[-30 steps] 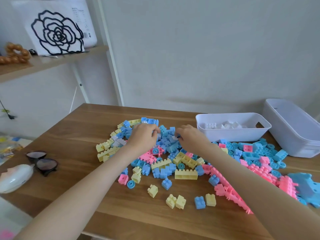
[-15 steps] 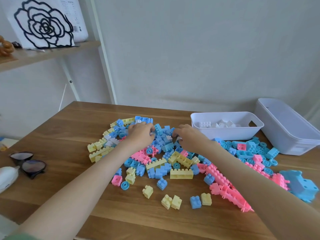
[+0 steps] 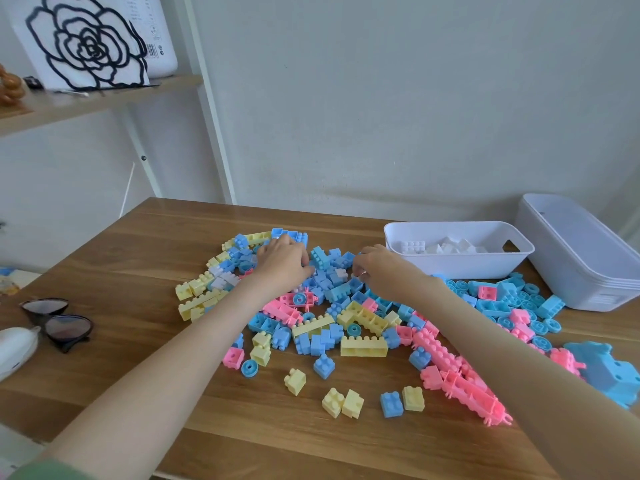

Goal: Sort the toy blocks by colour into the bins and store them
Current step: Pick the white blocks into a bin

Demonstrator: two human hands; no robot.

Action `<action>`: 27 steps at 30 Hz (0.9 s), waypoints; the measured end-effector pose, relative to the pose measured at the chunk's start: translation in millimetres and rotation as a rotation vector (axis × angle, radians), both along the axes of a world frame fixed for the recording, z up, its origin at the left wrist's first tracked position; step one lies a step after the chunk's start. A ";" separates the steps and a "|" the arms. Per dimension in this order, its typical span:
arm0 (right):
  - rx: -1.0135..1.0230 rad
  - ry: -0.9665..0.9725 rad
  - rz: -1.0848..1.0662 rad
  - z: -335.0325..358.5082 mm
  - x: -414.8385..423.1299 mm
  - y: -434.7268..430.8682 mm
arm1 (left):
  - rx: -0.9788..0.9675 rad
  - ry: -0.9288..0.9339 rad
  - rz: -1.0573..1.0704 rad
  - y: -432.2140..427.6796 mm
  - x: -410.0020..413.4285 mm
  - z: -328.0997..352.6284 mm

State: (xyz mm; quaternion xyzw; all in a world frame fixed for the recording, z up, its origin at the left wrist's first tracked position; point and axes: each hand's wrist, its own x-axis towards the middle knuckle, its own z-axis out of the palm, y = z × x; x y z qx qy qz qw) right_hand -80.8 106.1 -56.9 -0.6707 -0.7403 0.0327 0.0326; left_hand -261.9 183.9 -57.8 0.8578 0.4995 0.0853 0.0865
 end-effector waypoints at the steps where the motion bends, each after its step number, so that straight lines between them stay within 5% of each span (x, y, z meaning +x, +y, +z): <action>1: 0.006 0.031 -0.008 0.6 -0.8 0.2 | -0.004 0.008 -0.003 -0.2 -0.5 -0.1; 10: 0.019 0.425 -0.089 -3.0 -20.4 10.3 | -0.032 0.004 -0.026 -3.6 -1.7 3.2; 27: -0.089 0.334 -0.039 0.7 -24.2 14.1 | -0.285 -0.192 -0.047 -12.1 -23.1 21.6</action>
